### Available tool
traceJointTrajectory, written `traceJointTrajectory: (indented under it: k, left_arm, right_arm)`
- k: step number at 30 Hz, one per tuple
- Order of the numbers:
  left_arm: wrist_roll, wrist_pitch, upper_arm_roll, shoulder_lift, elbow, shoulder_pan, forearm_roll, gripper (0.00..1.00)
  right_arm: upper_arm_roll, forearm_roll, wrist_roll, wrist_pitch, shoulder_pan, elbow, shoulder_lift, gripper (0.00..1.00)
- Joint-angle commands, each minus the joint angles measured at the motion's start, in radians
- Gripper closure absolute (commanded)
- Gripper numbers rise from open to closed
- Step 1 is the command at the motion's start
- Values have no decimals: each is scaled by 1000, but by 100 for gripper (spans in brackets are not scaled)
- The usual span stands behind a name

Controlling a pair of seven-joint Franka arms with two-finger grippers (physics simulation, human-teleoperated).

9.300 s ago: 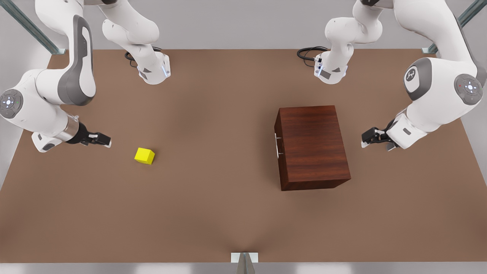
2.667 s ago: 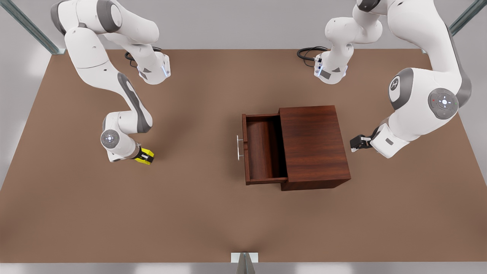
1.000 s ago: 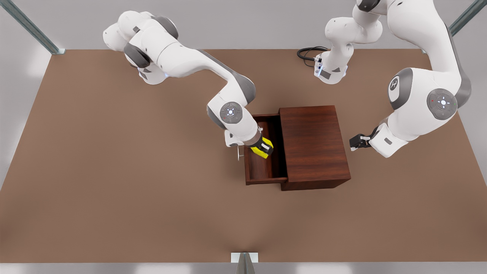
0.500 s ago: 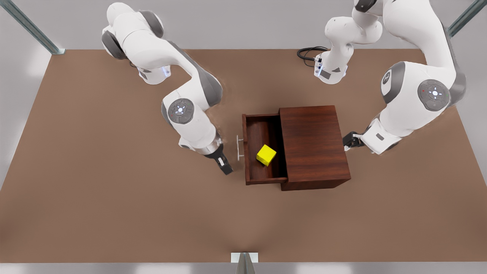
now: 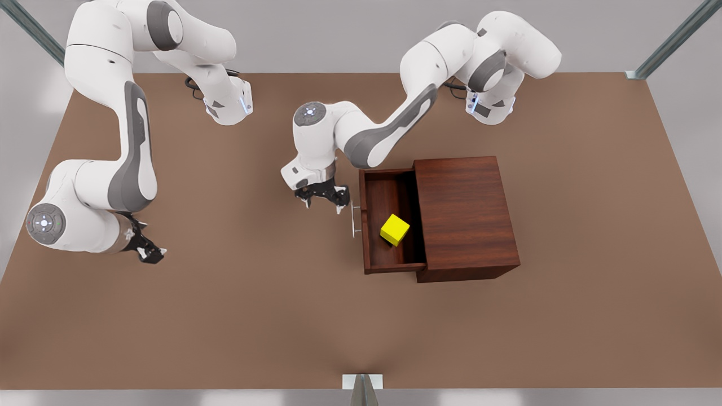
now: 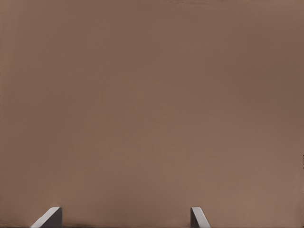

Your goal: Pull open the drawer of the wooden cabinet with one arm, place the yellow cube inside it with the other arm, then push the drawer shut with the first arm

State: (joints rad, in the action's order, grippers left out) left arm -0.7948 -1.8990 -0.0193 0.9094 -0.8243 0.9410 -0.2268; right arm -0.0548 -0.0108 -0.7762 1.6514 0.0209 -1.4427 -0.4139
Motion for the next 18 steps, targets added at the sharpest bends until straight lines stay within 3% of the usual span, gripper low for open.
traceJointTrajectory:
  k: [1,5,18]
  left_arm:
    - [-836,-163,-7,20,1,4,-20,0]
    - [-808,-203,-47,63,-6,2,-23,0]
    - [-527,-45,-54,88,-69,5,-58,0]
  right_arm:
    - [0,-1,773,-8,1,2,1,0]
    - [0,-3,772,-8,1,2,0,0]
    - [0,-1,765,-8,2,2,-5,0]
